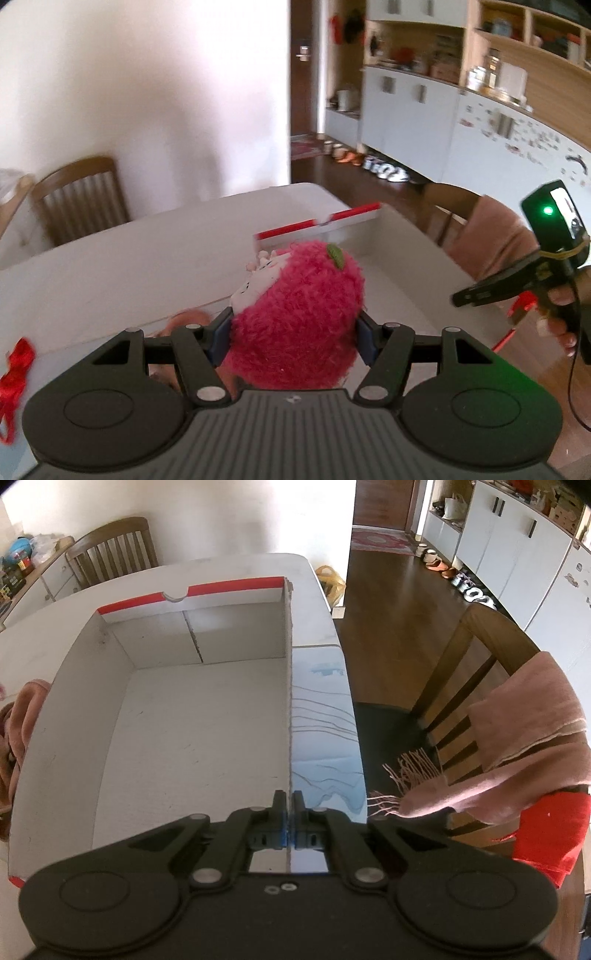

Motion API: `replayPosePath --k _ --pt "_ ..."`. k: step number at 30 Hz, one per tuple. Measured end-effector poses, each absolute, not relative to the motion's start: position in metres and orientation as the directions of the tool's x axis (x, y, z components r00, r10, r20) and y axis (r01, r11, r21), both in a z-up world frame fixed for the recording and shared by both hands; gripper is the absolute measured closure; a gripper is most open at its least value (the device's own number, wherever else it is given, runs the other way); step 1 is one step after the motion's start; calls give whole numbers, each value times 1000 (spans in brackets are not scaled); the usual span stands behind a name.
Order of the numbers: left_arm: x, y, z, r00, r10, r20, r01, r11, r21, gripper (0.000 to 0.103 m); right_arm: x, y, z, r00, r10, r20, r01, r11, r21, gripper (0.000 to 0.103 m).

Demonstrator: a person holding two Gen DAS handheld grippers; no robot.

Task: Organize objects
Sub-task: 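Lower the doll into the box and open the left gripper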

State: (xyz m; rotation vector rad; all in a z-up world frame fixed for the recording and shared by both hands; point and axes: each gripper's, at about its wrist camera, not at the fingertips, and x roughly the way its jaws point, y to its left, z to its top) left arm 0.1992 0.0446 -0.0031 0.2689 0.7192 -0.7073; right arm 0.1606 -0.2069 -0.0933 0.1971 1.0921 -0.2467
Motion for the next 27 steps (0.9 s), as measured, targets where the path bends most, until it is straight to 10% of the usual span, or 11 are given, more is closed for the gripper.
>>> replayPosePath --k 27 --pt "222 -80 -106 238 -351 -906 815 580 -10 30 155 -215 -92 447 -70 -892 262 964 55 102"
